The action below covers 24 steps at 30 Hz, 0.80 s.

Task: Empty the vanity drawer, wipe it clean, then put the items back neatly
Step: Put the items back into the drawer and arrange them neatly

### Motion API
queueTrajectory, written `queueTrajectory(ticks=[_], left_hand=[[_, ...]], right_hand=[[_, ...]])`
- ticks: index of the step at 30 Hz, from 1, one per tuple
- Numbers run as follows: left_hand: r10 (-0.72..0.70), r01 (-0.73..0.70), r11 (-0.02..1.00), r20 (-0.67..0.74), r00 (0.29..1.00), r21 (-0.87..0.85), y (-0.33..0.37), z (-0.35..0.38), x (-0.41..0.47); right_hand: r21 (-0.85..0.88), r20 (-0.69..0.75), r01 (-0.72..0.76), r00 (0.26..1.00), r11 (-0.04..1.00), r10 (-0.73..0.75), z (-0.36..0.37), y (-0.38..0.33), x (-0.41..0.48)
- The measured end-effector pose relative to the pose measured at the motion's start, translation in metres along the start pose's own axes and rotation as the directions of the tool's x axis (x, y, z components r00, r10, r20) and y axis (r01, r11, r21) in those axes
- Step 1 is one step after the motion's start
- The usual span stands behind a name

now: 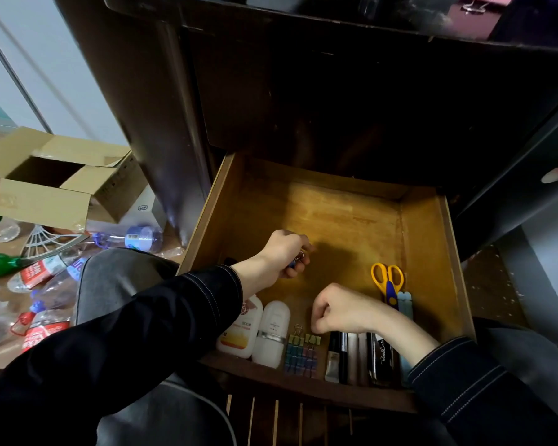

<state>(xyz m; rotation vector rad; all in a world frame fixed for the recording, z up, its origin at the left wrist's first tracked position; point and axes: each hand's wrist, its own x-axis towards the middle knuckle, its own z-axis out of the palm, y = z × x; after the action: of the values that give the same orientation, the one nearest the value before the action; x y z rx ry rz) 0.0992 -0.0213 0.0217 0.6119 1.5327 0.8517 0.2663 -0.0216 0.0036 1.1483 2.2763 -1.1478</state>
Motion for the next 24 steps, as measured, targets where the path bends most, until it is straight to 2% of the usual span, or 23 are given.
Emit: queueTrajectory(ticks=[16,21,24], left_hand=[[-0.035,0.035,0.999,-0.008,0.999,0.005,-0.0007,0.0011,0.0006],[-0.074,0.073,0.997,-0.044,0.996,-0.037,0.0022,0.0029,0.001],[-0.141,0.137,0.978,-0.012,0.99,-0.156,0.0038,0.0031,0.0007]], right_hand=[[-0.003,0.099,0.048,0.994,0.999,-0.047,0.0021,-0.0002,-0.0005],[0.018,0.037,0.0,0.999,1.0,-0.001,0.0012,-0.0002,0.001],[0.069,-0.092,-0.042,0.995,0.997,0.048,-0.0019,0.0,0.0026]])
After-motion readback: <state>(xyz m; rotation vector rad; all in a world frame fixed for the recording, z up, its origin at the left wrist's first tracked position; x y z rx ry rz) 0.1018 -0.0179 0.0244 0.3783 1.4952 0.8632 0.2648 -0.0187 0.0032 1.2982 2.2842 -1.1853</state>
